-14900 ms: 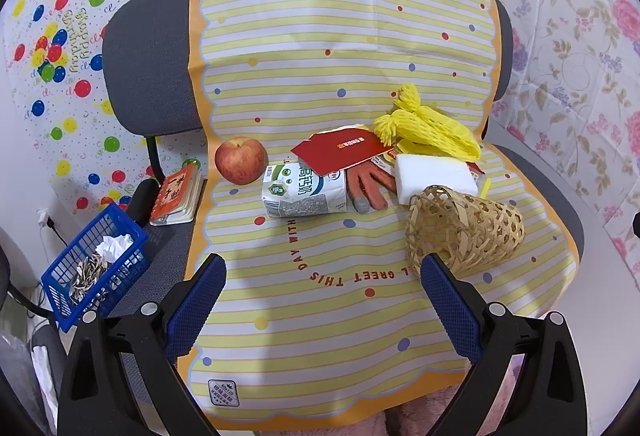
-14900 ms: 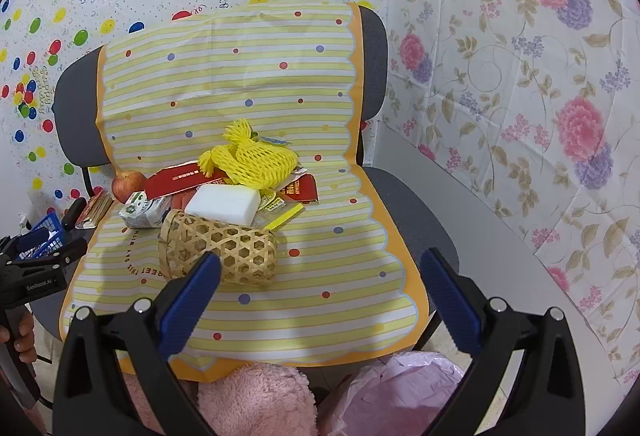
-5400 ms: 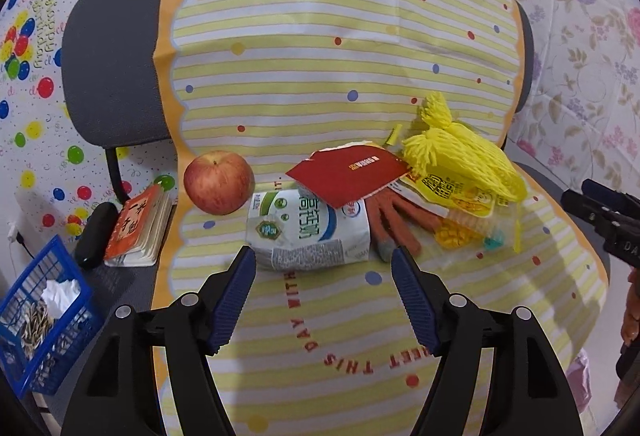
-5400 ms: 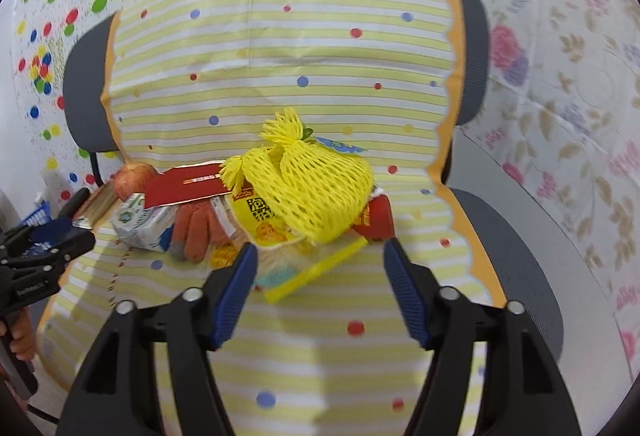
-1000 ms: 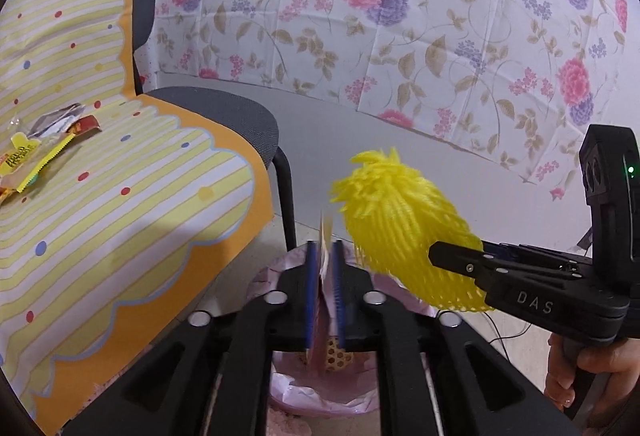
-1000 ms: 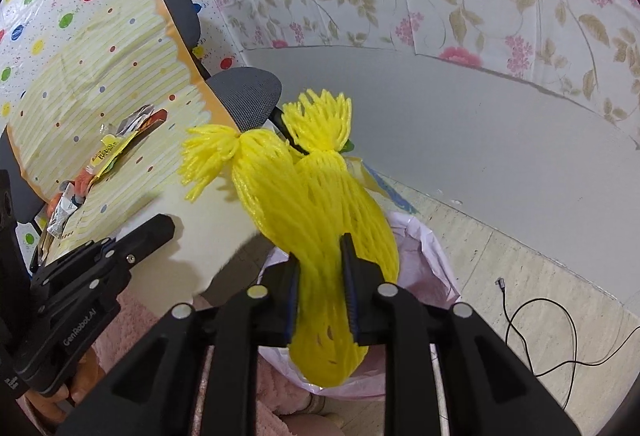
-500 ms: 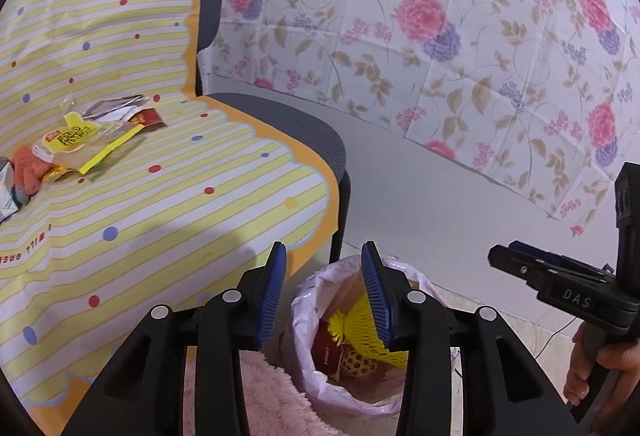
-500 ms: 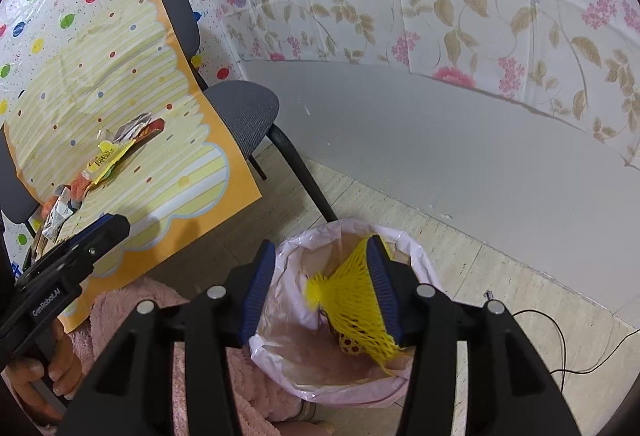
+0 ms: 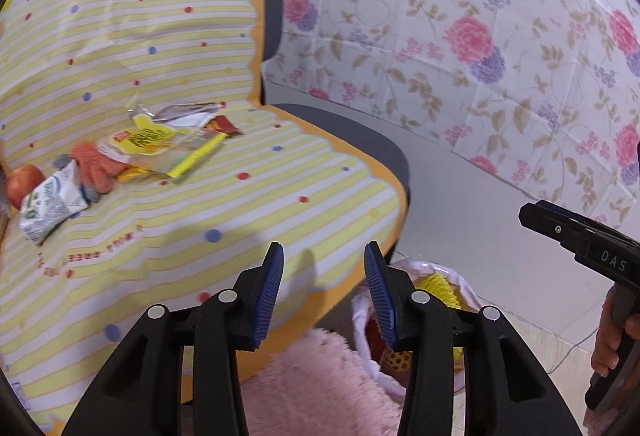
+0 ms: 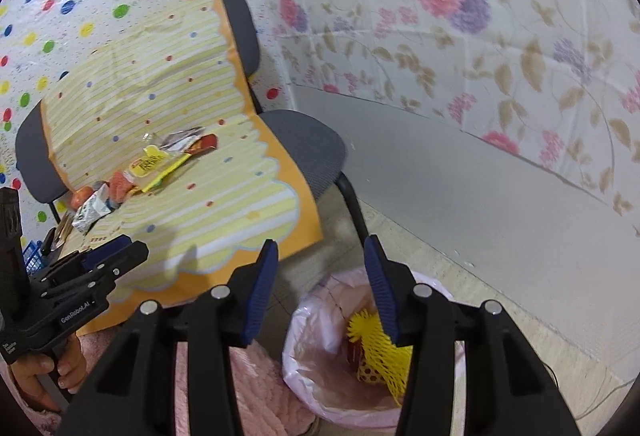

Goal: Collect trash
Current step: 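Move both tools back over the chair seat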

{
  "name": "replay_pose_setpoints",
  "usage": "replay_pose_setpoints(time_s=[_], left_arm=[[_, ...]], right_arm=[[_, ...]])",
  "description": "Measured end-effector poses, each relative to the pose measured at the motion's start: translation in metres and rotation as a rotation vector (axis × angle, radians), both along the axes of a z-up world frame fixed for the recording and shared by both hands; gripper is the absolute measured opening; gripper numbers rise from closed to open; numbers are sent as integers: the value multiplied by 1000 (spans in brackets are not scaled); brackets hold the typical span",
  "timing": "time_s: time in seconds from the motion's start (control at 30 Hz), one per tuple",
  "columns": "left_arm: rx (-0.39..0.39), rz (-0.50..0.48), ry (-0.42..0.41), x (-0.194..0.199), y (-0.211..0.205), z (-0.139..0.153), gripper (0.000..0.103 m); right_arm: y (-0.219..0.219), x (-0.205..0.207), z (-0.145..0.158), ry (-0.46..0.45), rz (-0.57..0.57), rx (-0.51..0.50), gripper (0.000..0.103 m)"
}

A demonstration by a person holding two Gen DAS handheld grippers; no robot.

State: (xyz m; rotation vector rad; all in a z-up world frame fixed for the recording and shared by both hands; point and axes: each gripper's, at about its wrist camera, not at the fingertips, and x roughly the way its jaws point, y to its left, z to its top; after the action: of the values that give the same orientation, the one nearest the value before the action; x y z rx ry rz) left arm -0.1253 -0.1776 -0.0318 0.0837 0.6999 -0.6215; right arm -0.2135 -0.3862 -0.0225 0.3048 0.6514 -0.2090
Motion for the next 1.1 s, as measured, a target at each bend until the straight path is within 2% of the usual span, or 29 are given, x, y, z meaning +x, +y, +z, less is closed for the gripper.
replay_pose_setpoints(time_s=[0.17,0.27,0.5,0.6,0.73,0.8,0.97,1.1], left_arm=[[19,83,-30,13,33,10,48],[28,165,-26,27,61,11,58],[48,319,-28,52,118,13,59],[72,376,-29,66,143,10,67],[100,473,-12,90,183,-1,68],[91,507,6,101,202,-7,68],[92,525,32,124,228,-18,68],[97,493,61,142,231,-28,66]], right_arm=[[24,34,10,-12,94,-13,45],[44,58,14,-10,153,-22,45],[81,106,18,-4,255,-20,45],[94,122,17,5,283,-19,45],[111,145,17,15,306,-35,46],[118,156,16,22,312,-39,49],[136,189,11,38,311,-89,72],[145,208,8,53,316,-99,78]])
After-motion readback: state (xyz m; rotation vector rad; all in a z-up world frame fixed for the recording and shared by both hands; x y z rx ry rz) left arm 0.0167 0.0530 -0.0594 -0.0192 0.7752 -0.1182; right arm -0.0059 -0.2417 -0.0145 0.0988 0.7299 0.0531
